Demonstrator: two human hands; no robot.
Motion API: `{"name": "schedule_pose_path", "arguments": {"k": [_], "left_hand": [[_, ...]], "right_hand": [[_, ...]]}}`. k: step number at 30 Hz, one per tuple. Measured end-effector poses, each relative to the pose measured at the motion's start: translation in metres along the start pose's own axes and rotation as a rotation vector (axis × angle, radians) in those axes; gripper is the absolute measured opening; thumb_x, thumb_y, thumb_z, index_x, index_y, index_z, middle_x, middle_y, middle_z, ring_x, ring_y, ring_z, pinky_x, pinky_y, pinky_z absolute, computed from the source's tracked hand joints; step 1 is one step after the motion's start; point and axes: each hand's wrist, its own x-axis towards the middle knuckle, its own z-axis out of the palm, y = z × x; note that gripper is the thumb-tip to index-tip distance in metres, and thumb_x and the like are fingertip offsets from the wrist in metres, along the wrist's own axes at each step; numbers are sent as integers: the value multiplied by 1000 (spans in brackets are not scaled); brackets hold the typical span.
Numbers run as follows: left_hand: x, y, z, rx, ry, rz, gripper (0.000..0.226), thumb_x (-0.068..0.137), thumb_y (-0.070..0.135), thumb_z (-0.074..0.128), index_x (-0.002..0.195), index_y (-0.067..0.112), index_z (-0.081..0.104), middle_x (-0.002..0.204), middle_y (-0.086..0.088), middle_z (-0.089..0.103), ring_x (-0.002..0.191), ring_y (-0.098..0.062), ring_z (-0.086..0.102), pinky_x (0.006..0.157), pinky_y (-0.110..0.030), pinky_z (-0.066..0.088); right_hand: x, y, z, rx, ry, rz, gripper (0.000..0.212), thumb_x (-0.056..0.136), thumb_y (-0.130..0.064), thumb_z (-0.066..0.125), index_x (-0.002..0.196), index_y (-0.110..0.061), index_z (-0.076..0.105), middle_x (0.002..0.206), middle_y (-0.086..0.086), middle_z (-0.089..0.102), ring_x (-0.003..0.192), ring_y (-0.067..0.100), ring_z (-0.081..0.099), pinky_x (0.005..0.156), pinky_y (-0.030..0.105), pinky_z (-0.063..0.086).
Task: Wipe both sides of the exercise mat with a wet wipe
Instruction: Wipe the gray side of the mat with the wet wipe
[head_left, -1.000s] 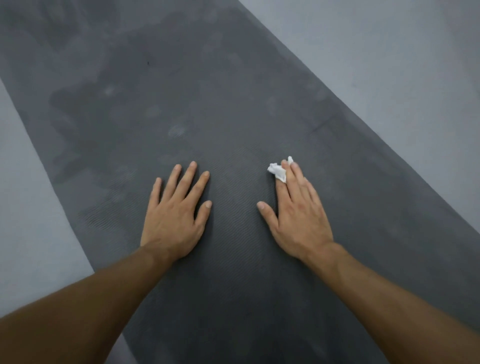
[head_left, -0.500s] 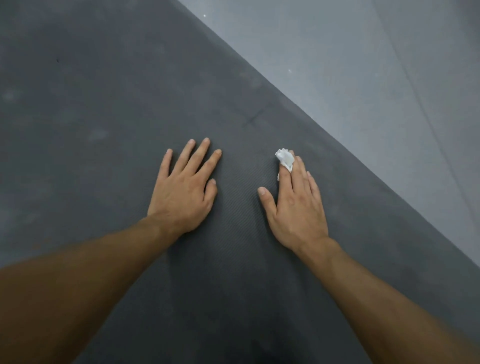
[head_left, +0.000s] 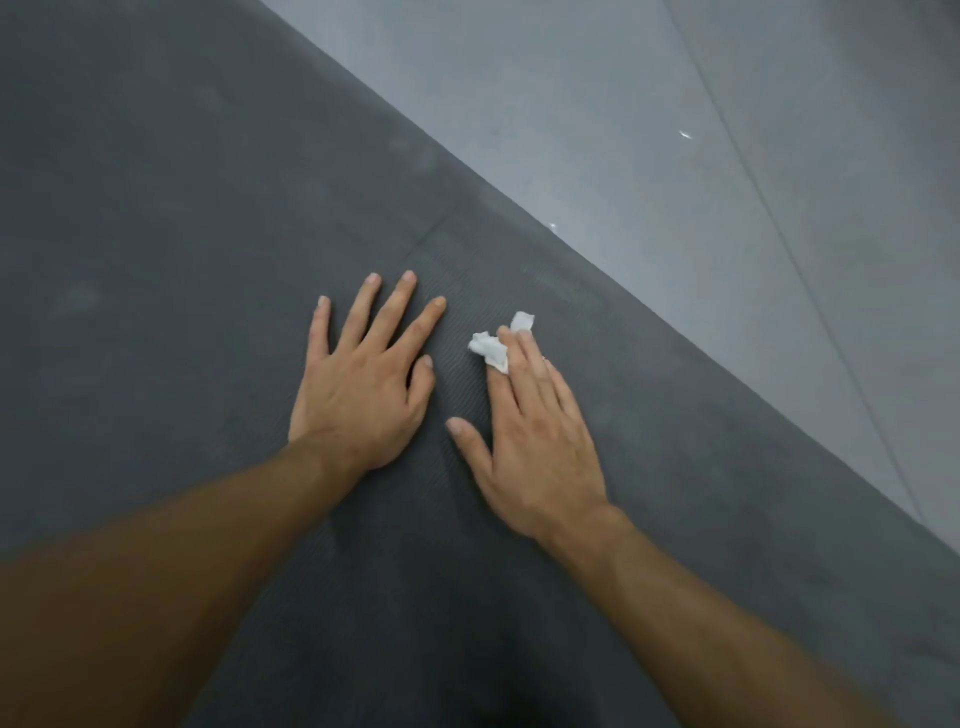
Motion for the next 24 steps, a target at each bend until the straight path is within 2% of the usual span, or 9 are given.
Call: {"name": "schedule_pose_path", "arguments": {"k": [2,4,7,11,14,16,19,24], "left_hand": [[-1,0,0,1,-4,1,62,104,47,20,165,36,12,174,6,5,160,-21,1,126,-59,6],[-1,0,0,11,-8,5,63,104,48,18,165,36,10,174,6,3,160,-21,-1,126,-60,5],[0,-2,1,21,-25,25,63,105,50,16,166,33,7,174,6,-1,160,-22,-5,126,-61,2],[9,-3,0,86,-53,202,64,107,48,14,166,25,10,174,5,1,160,-20,-3,127,-58,5],[13,-5,-1,78,-72,256,63,108,48,14,166,26,7,174,6,-1,160,-18,-5,128,-56,7],[13,-5,-2,68,-75,259,62,108,48,16,166,29,8,174,7,-1,160,-18,-6,127,-56,8],[11,-6,-3,57,-64,277,60,108,46,18,166,33,11,174,10,1,160,-19,-4,127,-57,10],[13,-7,-3,67,-82,312,59,107,48,18,165,35,15,173,11,5,160,-21,-1,126,-59,11]], "right_hand": [[-1,5,1,-14,35,70,79,107,-62,22,166,-10,11,175,4,4,160,15,-7,131,38,6],[3,20,-2,20,106,241,79,106,-61,20,164,-8,17,174,5,8,161,18,-1,130,38,8],[8,36,-3,67,155,380,79,105,-60,19,164,-7,16,174,5,10,160,20,5,130,41,11],[6,28,9,37,181,367,75,108,-57,26,161,-5,25,174,7,10,161,23,7,129,43,17],[7,26,12,34,200,387,74,107,-56,30,160,-4,30,173,8,11,160,23,9,129,43,19],[5,22,11,58,179,390,75,107,-55,31,162,-5,25,174,7,7,161,22,6,129,41,17],[2,8,12,97,140,393,80,106,-57,29,166,-8,8,174,4,-7,160,18,-6,130,36,5],[-6,-13,16,140,138,391,78,106,-57,28,166,-10,9,174,3,-8,160,15,-10,130,35,2]]}}
